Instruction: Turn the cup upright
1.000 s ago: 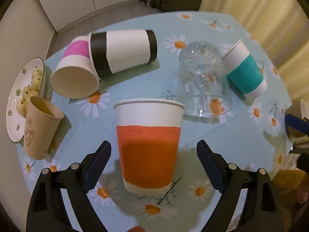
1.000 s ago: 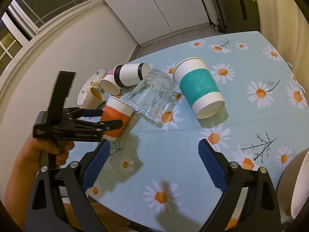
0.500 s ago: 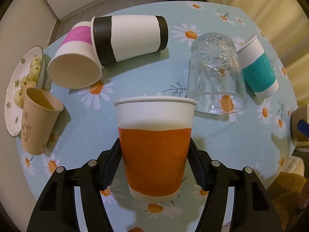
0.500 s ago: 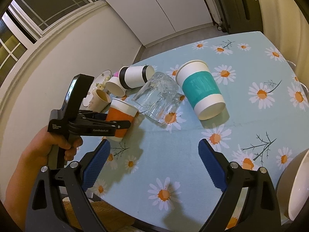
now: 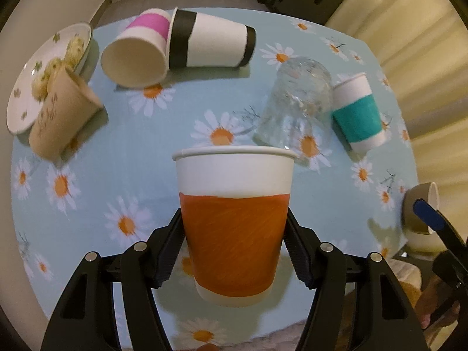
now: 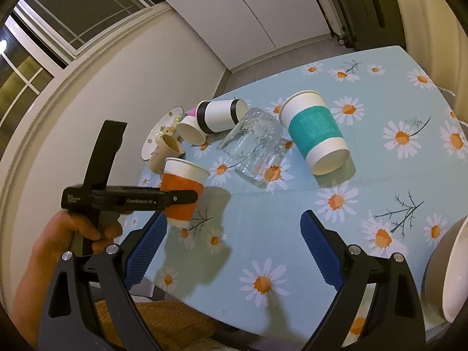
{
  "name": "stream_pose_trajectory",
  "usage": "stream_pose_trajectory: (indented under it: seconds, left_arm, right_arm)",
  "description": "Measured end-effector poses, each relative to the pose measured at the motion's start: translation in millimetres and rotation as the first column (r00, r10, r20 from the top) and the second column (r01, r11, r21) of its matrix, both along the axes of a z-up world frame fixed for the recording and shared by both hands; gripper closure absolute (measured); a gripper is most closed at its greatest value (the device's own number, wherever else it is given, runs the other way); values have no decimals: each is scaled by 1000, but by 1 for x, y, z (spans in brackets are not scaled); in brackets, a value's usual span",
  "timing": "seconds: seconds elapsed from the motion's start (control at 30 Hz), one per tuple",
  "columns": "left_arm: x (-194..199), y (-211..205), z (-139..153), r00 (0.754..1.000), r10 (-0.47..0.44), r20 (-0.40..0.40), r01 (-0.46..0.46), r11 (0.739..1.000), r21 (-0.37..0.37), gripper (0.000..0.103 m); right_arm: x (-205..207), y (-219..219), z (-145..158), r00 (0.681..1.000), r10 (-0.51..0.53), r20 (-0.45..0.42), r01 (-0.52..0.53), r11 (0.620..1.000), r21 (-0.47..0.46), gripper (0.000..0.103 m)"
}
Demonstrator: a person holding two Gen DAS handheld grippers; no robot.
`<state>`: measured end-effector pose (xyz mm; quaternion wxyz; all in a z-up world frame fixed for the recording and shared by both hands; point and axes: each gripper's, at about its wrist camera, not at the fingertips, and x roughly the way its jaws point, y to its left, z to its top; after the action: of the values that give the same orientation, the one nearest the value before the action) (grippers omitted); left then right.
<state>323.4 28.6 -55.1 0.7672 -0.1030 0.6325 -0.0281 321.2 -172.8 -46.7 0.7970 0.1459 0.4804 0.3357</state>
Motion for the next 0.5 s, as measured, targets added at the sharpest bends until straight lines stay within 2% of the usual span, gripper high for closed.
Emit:
stream_pose_trajectory:
  seconds: [0.3, 0.5]
  left_arm:
    - [-27, -25, -19, 997, 65, -40, -68, 993, -93, 40]
    - [-38, -41, -28, 996, 76, -55, -80, 993, -89, 40]
  right_arm:
    - [-8, -12, 0, 998, 16, -60, -12, 998, 64, 11]
    - [-11, -18, -1, 996, 18, -88, -10, 996, 91, 11]
